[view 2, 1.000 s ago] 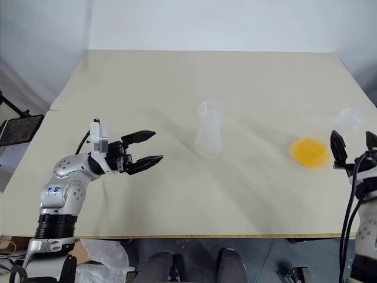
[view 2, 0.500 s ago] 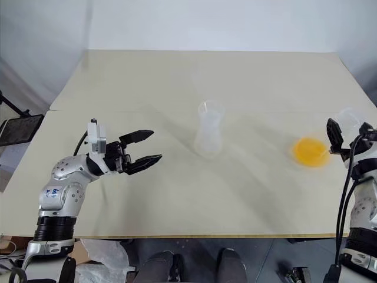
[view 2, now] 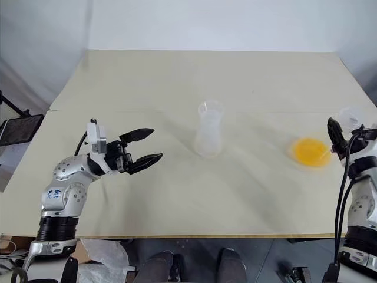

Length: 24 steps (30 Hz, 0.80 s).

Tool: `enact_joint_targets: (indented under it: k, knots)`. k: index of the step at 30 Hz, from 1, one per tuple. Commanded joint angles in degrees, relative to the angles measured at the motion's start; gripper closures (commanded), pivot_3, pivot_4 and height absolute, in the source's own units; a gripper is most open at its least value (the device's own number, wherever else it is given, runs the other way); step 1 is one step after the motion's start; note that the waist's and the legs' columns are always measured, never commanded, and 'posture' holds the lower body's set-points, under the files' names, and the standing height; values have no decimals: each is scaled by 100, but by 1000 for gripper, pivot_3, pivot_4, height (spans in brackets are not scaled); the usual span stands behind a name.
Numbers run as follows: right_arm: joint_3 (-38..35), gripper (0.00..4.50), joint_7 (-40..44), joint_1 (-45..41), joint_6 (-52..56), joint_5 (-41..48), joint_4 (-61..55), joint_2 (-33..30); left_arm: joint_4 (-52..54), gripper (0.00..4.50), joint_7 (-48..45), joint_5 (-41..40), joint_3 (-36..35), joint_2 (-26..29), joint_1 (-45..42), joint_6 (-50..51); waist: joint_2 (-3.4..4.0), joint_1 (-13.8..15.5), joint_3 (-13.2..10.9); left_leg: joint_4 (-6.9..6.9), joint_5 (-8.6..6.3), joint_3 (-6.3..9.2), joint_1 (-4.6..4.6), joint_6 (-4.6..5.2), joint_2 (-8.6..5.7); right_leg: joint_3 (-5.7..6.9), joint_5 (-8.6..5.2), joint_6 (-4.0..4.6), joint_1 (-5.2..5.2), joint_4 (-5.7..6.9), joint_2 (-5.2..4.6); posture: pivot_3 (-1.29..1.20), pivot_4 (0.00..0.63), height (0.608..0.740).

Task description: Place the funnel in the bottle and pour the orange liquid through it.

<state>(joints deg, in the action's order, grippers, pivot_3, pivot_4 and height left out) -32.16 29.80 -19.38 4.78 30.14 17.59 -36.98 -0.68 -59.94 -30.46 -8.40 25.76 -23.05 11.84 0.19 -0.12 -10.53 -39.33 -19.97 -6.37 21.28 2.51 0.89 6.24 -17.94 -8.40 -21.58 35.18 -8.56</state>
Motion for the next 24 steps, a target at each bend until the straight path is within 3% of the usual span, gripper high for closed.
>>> enact_joint_targets:
  k: [1,7,10,14,24]
  knots:
    - [-48,2077,54,-76,-157,-51,-32,-71,70,0,10,-59,-18,-12,-51,-130,0,-1,0,0,0,0,0,0,0,0,0,0,0,-1,0,0,150,740]
    - [30,2077,94,-345,-400,47,-321,30,67,0,66,-78,-30,-41,-44,-158,2,-6,-1,1,0,-2,0,0,0,0,0,0,0,-3,0,0,150,740]
    - [114,2077,-694,-679,558,321,-972,217,75,0,156,-118,-44,-108,-55,-119,9,-10,-5,1,0,-1,1,-1,2,0,0,0,-1,-3,1,0,150,740]
    - [875,2077,-805,-844,1547,23,-1862,-58,115,0,362,-198,-91,-232,-92,4,13,-11,-7,3,0,3,3,-1,4,2,0,0,-5,1,1,0,150,740]
    - [2195,2077,-612,-1268,232,-1384,-2454,232,88,0,948,20,123,-676,-191,-141,12,17,-7,4,0,10,15,0,-5,12,2,-3,-5,-11,-3,0,150,740]
